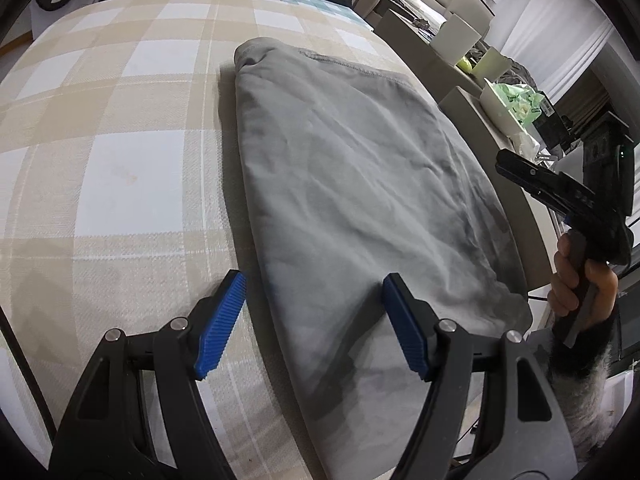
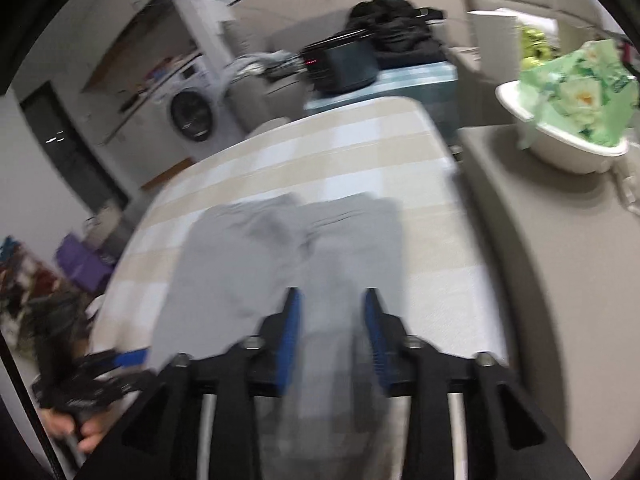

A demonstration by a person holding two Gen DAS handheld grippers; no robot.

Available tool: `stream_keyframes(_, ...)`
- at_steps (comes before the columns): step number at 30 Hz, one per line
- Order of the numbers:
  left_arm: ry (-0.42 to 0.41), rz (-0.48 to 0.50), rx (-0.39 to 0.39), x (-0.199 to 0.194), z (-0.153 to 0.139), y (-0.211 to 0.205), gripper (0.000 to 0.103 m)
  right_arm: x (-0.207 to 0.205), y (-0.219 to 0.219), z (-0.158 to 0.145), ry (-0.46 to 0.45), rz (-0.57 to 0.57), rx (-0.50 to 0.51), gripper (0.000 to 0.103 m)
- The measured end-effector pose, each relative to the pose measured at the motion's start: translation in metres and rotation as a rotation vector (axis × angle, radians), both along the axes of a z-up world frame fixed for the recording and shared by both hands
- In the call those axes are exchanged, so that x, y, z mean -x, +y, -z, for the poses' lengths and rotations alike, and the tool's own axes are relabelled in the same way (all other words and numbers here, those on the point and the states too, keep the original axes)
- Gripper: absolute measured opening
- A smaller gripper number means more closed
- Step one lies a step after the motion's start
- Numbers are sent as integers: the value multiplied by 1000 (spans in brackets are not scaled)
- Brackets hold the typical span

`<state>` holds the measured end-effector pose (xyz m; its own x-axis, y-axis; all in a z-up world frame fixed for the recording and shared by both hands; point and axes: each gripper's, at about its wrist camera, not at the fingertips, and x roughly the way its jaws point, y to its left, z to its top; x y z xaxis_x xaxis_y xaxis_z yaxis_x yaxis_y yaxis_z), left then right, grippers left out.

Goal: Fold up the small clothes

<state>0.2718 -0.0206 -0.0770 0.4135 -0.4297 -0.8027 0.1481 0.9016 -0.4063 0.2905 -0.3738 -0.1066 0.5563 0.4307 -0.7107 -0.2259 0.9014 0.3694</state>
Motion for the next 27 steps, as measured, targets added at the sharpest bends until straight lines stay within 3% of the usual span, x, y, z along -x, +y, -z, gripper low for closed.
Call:
stream_keyframes(7,-18,-10,9,19,1,12,68,-27,37,36,109,-53,3,48)
stream_keyframes(9,-22,-12,17,22,2,15,68,-34,49,45,121,-66,40,35)
stream_keyframes(10,-23,-13,20,22,2,16,68,-36,54,46,117,-69,69,11)
stream_keyframes(14,-20,-9,27,23,2,18,68,-31,62,16,-42,-62,130,6)
stream_keyframes(16,-29,-6,22,23,2,17,68,-32,63,6,-62,-36,170,6)
stream_keyframes(17,-31,-5,20,23,2,17,69,-36,65,8,-62,-23,226,8)
stream_keyframes(19,-29,-10,21,23,2,17,69,-47,64,21,22,-7,307,14)
stream_keyframes(21,-29,-18,28,23,2,18,69,-47,52,31,119,18,251,14)
stream_keyframes(24,-29,-45,60,20,2,21,70,-20,33,25,97,22,160,21)
stream_keyframes(26,-35,-68,89,16,3,24,70,4,17,18,60,50,127,46)
stream_keyframes(27,-37,-78,103,12,4,24,70,19,7,15,36,70,107,52)
